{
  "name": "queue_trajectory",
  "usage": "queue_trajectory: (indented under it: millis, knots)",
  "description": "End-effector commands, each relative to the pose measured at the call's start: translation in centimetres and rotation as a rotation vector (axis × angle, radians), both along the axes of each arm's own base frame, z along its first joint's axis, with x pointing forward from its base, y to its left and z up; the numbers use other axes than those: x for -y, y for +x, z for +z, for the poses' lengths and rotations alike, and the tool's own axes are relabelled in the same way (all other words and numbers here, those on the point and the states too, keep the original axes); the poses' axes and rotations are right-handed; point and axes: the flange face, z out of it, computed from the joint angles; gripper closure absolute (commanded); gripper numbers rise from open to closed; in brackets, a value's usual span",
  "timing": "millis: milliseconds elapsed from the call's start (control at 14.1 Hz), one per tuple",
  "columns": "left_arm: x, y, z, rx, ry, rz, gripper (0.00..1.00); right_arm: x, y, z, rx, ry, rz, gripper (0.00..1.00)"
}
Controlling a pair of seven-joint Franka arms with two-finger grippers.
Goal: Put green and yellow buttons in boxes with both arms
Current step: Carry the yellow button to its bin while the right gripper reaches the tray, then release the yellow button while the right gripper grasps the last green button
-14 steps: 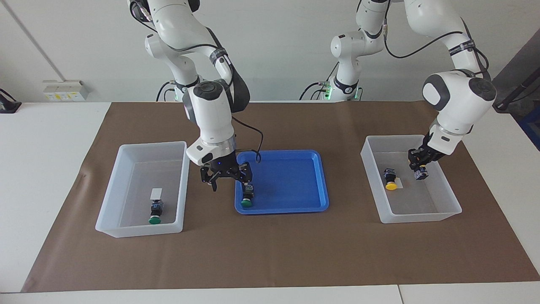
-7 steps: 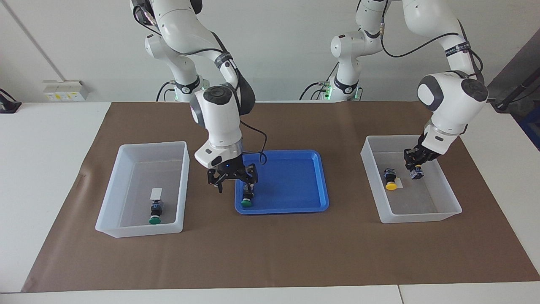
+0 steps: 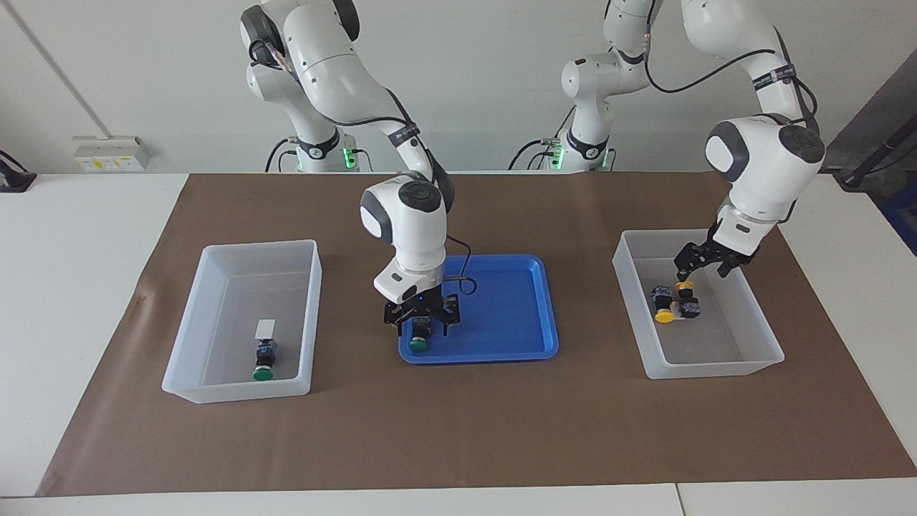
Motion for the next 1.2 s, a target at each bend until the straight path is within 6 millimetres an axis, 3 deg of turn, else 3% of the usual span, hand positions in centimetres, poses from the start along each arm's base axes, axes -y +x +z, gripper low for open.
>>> queue_trajectory:
  millis: [0, 283, 495, 778, 990, 1131]
  knots:
    - [3.6, -0.8, 4.5, -0.027, 0.058, -0.103, 0.0, -1.1, -1.0, 0.0, 0.001, -0.022, 0.021, 0.0]
    - [5.0, -2.5, 10.2, -0.002, 0.066, -0.123, 0.0, -0.6, -1.5, -0.4, -0.01, -0.036, 0.031, 0.08]
    - [5.3, -2.9, 15.2, -0.022, 0.062, -0.122, 0.0, -0.7, -1.1, 0.3, 0.017, -0.06, 0.056, 0.09]
    - [5.5, -3.9, 20.1, -0.033, 0.058, -0.119, 0.0, -0.3, -0.4, 1.4, 0.039, -0.05, 0.047, 0.09]
    - [6.4, -4.5, 21.3, -0.04, 0.058, -0.136, 0.0, 0.3, -0.9, 0.0, 0.026, -0.048, 0.046, 0.15]
    - [6.3, -5.2, 20.9, -0.048, 0.059, -0.125, 0.0, 0.5, -1.2, -0.5, 0.026, -0.042, 0.049, 0.31]
